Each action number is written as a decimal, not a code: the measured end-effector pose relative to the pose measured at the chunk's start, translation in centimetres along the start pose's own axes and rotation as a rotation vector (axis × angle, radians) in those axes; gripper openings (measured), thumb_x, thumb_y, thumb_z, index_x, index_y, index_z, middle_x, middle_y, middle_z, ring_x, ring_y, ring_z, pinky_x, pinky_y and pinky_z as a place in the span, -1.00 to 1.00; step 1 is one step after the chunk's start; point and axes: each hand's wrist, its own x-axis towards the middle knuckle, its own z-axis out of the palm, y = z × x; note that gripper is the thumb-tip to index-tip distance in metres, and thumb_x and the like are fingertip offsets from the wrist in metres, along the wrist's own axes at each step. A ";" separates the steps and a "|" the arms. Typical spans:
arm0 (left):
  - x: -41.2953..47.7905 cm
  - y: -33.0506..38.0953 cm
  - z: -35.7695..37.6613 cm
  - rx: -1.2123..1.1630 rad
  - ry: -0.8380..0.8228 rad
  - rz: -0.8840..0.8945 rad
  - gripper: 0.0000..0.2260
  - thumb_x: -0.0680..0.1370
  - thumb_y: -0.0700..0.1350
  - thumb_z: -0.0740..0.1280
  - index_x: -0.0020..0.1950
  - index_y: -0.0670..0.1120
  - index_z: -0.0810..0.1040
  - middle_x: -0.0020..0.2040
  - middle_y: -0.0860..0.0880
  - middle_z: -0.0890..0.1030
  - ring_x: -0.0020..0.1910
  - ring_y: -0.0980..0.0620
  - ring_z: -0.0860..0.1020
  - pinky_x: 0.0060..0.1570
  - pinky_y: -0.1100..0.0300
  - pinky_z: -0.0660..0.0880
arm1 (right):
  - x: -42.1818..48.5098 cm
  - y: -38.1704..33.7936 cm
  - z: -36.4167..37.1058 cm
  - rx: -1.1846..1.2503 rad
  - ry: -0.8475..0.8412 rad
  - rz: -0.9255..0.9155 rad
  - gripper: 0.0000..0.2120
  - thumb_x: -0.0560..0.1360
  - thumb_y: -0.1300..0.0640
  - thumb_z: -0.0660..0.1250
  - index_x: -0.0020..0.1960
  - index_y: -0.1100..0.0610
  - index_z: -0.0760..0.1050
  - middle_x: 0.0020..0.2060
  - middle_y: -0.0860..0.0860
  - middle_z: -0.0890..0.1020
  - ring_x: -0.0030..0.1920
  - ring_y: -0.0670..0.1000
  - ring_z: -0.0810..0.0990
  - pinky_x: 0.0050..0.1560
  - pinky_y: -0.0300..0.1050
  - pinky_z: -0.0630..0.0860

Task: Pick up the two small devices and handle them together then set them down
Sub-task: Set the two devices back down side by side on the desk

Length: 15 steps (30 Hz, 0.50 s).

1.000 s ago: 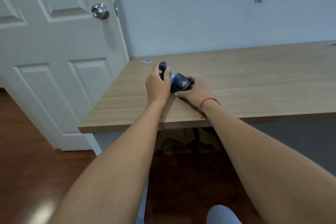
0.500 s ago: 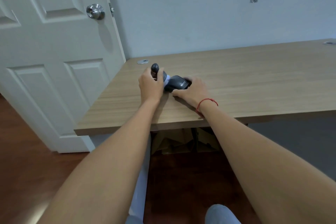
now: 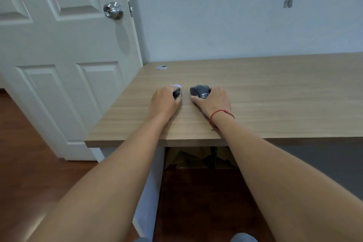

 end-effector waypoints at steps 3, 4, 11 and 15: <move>0.6 -0.3 0.4 0.050 -0.078 -0.027 -0.82 0.47 -0.03 0.33 -0.24 -0.05 0.39 -0.18 -0.05 0.49 -0.22 -0.10 0.44 -0.28 0.14 0.29 | 0.8 -0.4 0.6 -0.023 0.035 0.018 -0.53 0.36 -0.13 0.47 0.06 0.21 0.56 0.01 0.14 0.67 0.08 0.16 0.62 0.17 0.08 0.55; 0.8 -0.3 0.5 0.054 -0.093 -0.039 -0.81 0.47 -0.01 0.34 -0.24 -0.07 0.41 -0.18 -0.03 0.45 -0.23 -0.09 0.43 -0.28 0.16 0.27 | 1.1 -0.5 0.9 -0.032 0.040 0.020 -0.54 0.36 -0.13 0.47 0.05 0.21 0.56 0.02 0.14 0.67 0.10 0.17 0.62 0.18 0.08 0.54; 0.6 -0.3 0.9 -0.050 -0.062 -0.042 -0.75 0.45 0.01 0.39 0.06 -0.06 0.53 -0.06 -0.05 0.55 -0.09 -0.11 0.55 -0.22 0.23 0.32 | 1.2 -0.8 1.5 -0.104 0.042 0.025 -0.46 0.37 -0.20 0.44 0.10 0.23 0.54 0.07 0.16 0.65 0.17 0.18 0.58 0.25 0.06 0.47; -1.0 0.3 -0.4 -0.088 -0.089 -0.180 -0.57 0.44 0.04 0.37 0.24 -0.08 0.41 0.16 -0.11 0.55 0.14 -0.15 0.51 -0.07 0.19 0.34 | -0.6 -0.1 0.3 -0.154 0.018 0.023 -0.42 0.44 -0.23 0.34 0.18 0.25 0.51 0.13 0.17 0.61 0.21 0.18 0.54 0.31 0.05 0.41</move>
